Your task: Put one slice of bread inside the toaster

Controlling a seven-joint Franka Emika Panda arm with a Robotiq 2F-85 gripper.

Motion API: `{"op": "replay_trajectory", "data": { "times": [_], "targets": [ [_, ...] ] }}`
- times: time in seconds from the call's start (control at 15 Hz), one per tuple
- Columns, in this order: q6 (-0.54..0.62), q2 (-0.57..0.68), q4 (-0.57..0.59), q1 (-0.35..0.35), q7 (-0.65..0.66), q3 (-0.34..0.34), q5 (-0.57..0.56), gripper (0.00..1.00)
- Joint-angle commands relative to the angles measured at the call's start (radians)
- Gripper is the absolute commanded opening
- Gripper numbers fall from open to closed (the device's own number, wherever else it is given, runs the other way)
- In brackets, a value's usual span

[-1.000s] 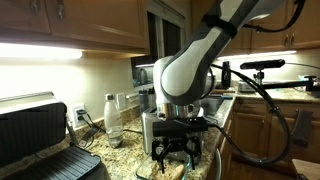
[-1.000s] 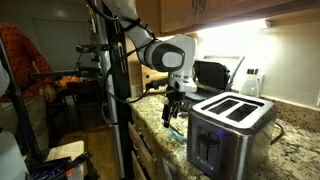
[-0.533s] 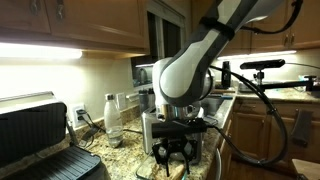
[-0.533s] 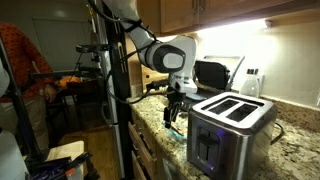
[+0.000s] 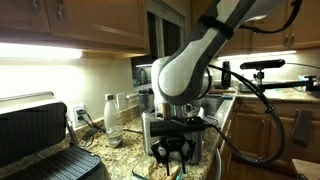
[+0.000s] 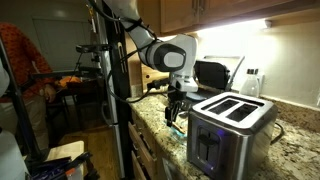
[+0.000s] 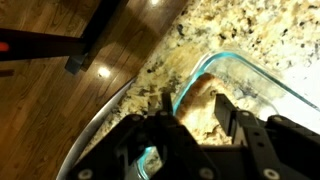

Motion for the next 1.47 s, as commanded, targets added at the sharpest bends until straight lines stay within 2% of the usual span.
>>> {"op": "replay_trajectory", "data": {
  "times": [0.0, 0.13, 0.2, 0.27, 0.33, 0.67, 1.13, 1.27, 1.33, 1.4],
  "targets": [
    [-0.015, 0.006, 0.008, 0.017, -0.007, -0.017, 0.005, 0.57],
    [-0.020, 0.007, 0.012, 0.017, -0.006, -0.018, 0.002, 0.43],
    [-0.024, 0.008, 0.014, 0.018, -0.004, -0.019, -0.001, 0.34],
    [-0.026, 0.008, 0.016, 0.017, -0.005, -0.019, -0.001, 0.18],
    [-0.028, 0.008, 0.020, 0.017, -0.006, -0.020, -0.001, 0.12],
    [-0.033, 0.010, 0.032, 0.016, -0.008, -0.022, -0.002, 0.15],
    [-0.055, 0.007, 0.063, 0.017, -0.009, -0.027, -0.021, 0.13],
    [-0.072, 0.000, 0.080, 0.017, -0.014, -0.032, -0.039, 0.13],
    [-0.084, -0.003, 0.095, 0.018, -0.014, -0.035, -0.053, 0.09],
    [-0.095, -0.005, 0.108, 0.019, -0.014, -0.037, -0.069, 0.10]
  ]
}}
